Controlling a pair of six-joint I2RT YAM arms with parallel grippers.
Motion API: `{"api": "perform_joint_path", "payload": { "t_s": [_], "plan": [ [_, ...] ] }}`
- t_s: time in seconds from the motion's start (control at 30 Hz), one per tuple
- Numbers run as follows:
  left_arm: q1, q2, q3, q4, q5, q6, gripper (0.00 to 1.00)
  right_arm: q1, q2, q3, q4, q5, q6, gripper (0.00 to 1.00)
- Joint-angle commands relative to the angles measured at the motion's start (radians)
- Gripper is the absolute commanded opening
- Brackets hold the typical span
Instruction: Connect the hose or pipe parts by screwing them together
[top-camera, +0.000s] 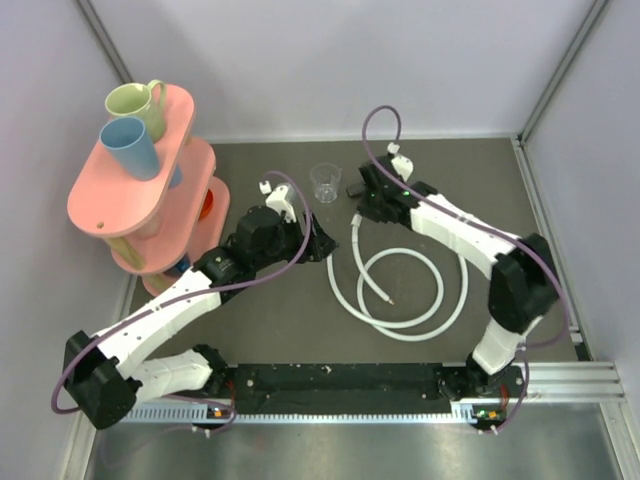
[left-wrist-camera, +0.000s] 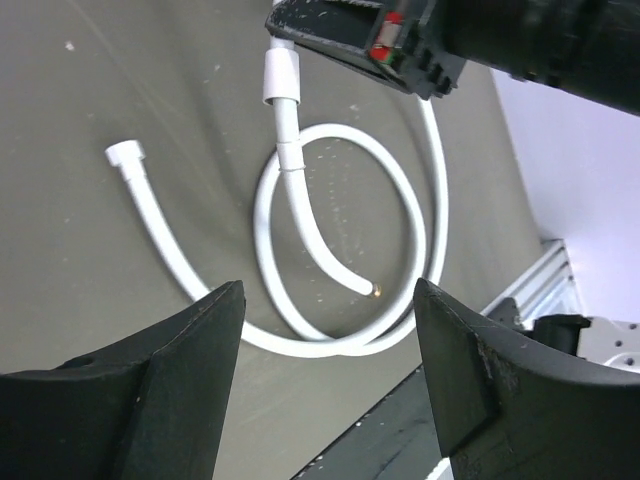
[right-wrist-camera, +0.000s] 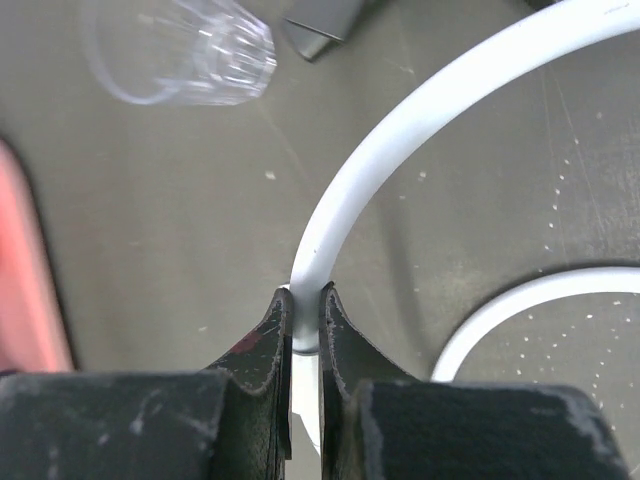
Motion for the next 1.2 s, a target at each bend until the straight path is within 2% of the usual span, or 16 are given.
{"api": "perform_joint_path", "payload": {
  "t_s": [0.0, 0.33, 0.53, 0.7, 1.0, 1.17],
  "plan": [
    [0.009, 0.006, 0.044, 0.137, 0.101, -0.035, 0.74, -0.008, -0.204, -0.078, 0.182, -0.050, -0.076, 0.00],
    [0.029, 0.045, 0.071, 0.303, 0.251, -0.054, 0.76, 0.040, -0.515, -0.287, 0.440, -0.095, -0.113, 0.00],
    [0.030, 0.102, 0.091, 0.369, 0.326, -0.067, 0.76, 0.076, -0.589, -0.363, 0.546, -0.096, -0.123, 0.00],
    [0.032, 0.136, 0.070, 0.467, 0.353, -0.064, 0.76, 0.086, -0.614, -0.371, 0.549, -0.101, -0.117, 0.00],
    [0.030, 0.171, 0.097, 0.435, 0.310, 0.002, 0.77, 0.090, -0.650, -0.383, 0.555, -0.100, -0.108, 0.00],
    [0.029, 0.150, 0.013, 0.498, 0.334, -0.003, 0.78, 0.090, -0.667, -0.361, 0.503, -0.043, -0.071, 0.00]
  ]
}}
